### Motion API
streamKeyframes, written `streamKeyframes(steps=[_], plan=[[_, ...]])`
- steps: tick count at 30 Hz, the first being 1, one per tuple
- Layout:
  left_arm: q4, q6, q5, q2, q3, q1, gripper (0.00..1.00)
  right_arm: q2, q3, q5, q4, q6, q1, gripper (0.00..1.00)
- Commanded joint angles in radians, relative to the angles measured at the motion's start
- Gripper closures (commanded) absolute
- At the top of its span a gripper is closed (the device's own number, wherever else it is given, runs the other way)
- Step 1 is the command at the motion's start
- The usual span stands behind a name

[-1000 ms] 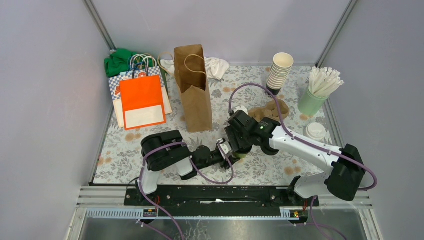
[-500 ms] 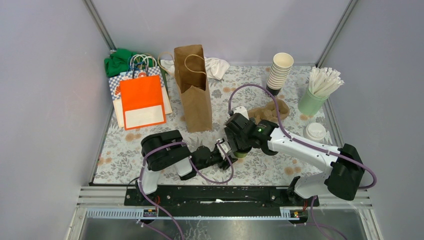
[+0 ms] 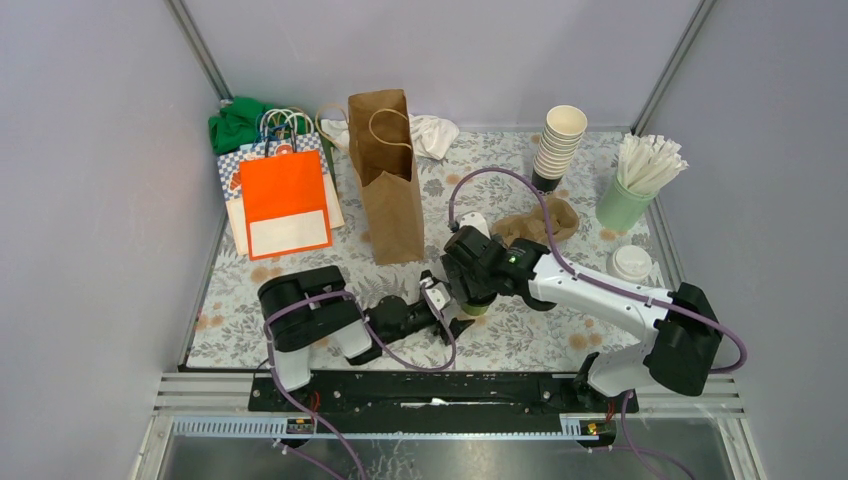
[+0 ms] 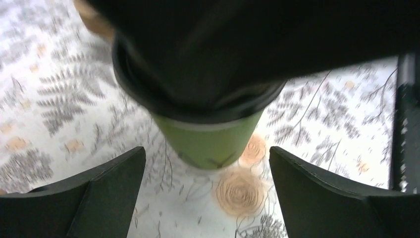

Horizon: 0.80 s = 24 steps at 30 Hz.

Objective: Pack the takeout coffee
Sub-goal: Close the cup lid on the coffee cup.

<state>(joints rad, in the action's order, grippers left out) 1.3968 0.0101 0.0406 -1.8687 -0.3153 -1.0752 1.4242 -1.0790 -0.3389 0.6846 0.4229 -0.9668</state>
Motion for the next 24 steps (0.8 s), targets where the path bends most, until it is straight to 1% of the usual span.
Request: streamKeyframes(steps=[1, 5, 8, 18, 20, 24], plan=[[0.192, 0.022, 0.003, 0.063, 0.01, -0.012, 0.01, 0.092, 0.077, 0.117, 0.045, 0.013, 0.0, 0.14], [0.198, 0.019, -0.011, 0.048, 0.008, -0.014, 0.01, 0.092, 0.069, 0.119, 0.052, 0.003, 0.016, 0.15], [0.206, 0.02, -0.008, 0.0, -0.016, -0.014, 0.01, 0.086, 0.062, 0.134, 0.048, -0.005, 0.024, 0.15], [0.213, 0.08, -0.038, -0.118, -0.139, -0.013, 0.01, 0.064, 0.035, 0.176, 0.072, -0.048, 0.067, 0.15], [0.215, 0.086, -0.067, -0.141, -0.162, -0.011, 0.01, 0.055, 0.033, 0.181, 0.083, -0.051, 0.073, 0.15], [0.218, 0.077, -0.045, -0.193, -0.203, -0.009, 0.01, 0.039, 0.035, 0.184, 0.102, -0.051, 0.082, 0.16]])
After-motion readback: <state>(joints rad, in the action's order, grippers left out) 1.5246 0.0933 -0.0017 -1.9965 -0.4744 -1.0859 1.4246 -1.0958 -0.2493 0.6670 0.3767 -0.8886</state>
